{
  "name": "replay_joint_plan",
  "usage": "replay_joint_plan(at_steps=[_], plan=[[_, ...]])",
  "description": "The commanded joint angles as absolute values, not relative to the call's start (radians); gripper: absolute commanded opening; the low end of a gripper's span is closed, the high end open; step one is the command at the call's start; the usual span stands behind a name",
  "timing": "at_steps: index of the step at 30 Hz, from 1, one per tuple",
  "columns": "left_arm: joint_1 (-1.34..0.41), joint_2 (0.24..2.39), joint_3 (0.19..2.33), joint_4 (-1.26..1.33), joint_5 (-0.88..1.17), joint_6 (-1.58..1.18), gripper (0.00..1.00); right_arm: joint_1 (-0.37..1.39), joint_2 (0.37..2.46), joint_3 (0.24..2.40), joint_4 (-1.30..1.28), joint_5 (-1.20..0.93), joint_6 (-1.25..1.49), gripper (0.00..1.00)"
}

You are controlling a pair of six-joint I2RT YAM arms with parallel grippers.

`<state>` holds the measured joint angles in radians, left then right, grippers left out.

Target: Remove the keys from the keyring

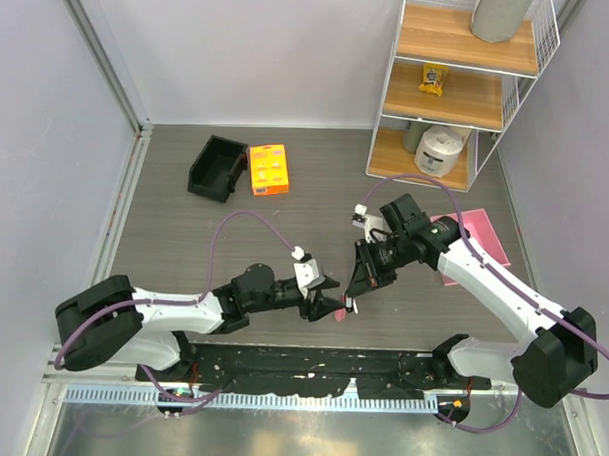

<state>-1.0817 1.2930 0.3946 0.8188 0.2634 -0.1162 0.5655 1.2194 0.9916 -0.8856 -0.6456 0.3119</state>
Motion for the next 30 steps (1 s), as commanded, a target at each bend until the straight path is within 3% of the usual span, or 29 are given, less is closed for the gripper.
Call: replay_joint_plan(at_steps=[1,6,13,15,17,30], plan=[[-1.089,1.316,0.431,0.865,0.245,-0.081,0.51,0.571,1.181,1.043,-0.903,-0.667,0.295,0.05],[-1.089,1.335,0.454,0.839,0.235,-0.069,0.39,0.572,1.177,1.045,-0.907,-0.670,0.296,0.05],[-1.088,1.345,0.483,0.827,0.244,-0.063,0.35,0.575,1.175,1.040,-0.907,-0.672,0.295,0.05],[-1.091,1.347,0.491,0.816,0.253,-0.058,0.21,0.575,1.177,1.043,-0.905,-0.669,0.295,0.05],[-1.089,1.336,0.483,0.815,0.258,-0.051,0.00,0.575,1.175,1.046,-0.908,-0.654,0.296,0.05],[-1.089,1.115,0.388,0.735,0.235,-0.005,0.00,0.515,1.199,0.939,-0.824,-0.660,0.313,0.05]])
